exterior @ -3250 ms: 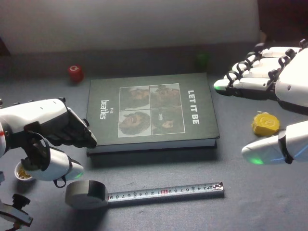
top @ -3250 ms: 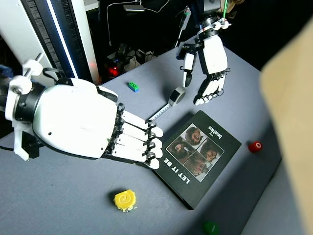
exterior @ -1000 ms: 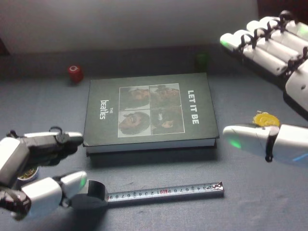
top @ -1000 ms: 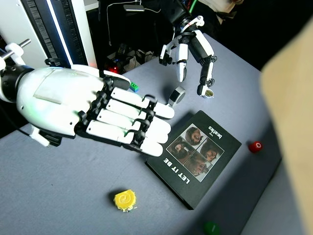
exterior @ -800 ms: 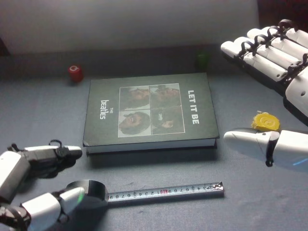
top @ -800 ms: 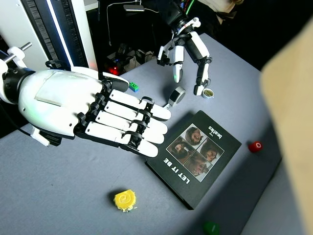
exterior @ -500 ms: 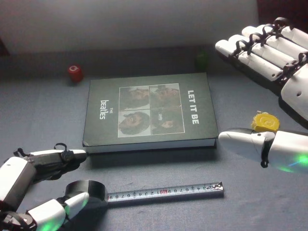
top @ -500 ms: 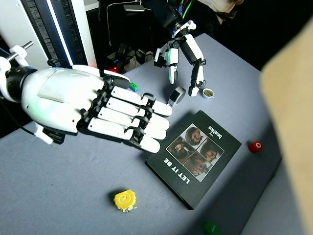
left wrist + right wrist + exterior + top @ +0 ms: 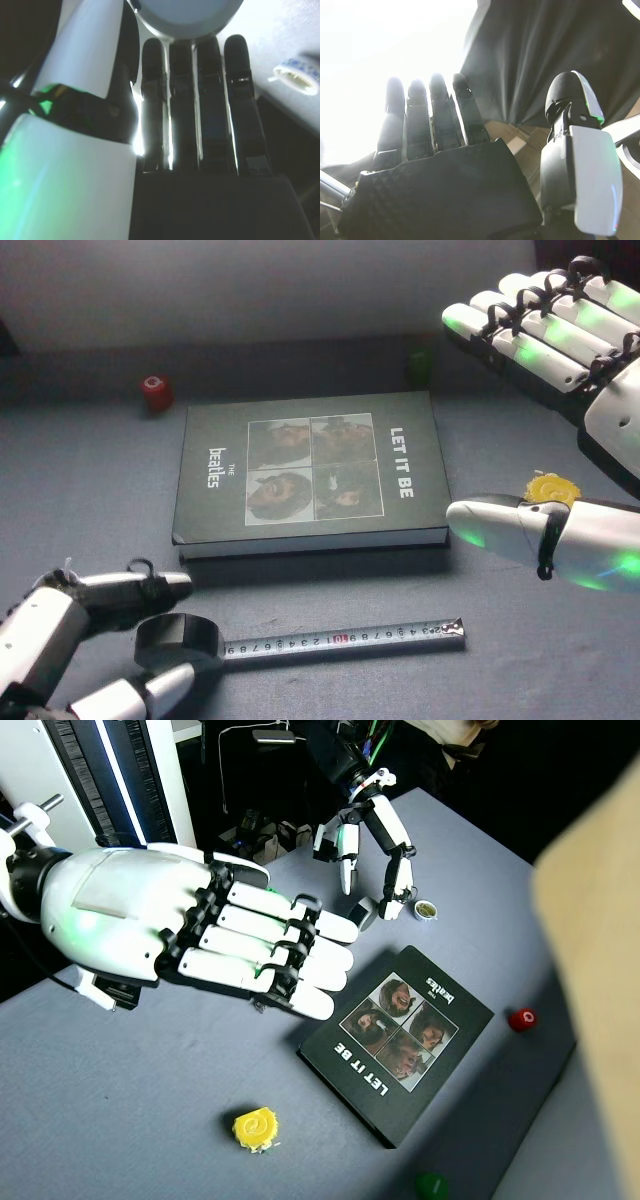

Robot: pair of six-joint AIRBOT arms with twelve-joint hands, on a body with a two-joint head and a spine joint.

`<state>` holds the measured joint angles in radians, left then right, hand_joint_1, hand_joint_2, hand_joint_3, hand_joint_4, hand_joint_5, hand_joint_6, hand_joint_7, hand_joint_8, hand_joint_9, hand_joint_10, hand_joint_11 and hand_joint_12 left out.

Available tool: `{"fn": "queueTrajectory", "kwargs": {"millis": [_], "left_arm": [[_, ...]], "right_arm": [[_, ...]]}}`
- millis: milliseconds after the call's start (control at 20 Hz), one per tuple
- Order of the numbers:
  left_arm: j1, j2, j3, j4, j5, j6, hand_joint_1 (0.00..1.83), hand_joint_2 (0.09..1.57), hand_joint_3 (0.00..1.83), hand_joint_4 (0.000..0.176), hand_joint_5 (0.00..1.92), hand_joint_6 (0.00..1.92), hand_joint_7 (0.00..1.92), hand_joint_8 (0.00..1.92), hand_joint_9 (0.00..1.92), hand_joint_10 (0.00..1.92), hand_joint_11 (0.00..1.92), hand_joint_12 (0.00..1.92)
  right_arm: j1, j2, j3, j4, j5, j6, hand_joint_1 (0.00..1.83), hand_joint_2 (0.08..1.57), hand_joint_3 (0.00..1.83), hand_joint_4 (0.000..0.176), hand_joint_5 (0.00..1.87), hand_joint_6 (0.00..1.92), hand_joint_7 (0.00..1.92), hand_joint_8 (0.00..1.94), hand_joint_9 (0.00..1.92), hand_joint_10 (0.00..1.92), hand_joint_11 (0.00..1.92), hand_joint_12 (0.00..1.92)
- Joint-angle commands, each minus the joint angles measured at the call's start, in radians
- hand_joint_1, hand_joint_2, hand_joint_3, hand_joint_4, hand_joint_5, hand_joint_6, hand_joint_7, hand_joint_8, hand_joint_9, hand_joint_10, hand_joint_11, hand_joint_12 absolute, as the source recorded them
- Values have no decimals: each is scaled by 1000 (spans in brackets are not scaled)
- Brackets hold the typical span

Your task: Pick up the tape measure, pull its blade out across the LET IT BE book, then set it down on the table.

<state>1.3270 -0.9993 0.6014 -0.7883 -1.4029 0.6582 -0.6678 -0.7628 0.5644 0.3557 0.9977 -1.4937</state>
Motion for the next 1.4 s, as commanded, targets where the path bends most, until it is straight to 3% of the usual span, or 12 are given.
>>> {"fn": "queueTrajectory", "kwargs": {"millis": [0,900,1350], "left_arm": [[-4,-4,5,44,-107,-1,1203,1032,0,0,778,6,748,1,679,1,433,621],[-17,-69,82,42,-113,69,1200,1036,2,0,768,0,741,1,671,4,436,621],[-4,-77,84,50,-110,83,1199,1037,1,0,759,0,747,2,668,0,429,618]], "right_arm": [[15,2,0,-32,125,11,44,1083,0,0,69,3,108,1,67,2,0,347],[26,-5,0,-64,146,57,11,1094,2,0,70,2,118,2,75,2,0,388],[19,-8,0,-74,150,61,19,1092,1,0,69,1,124,3,79,3,0,373]]}}
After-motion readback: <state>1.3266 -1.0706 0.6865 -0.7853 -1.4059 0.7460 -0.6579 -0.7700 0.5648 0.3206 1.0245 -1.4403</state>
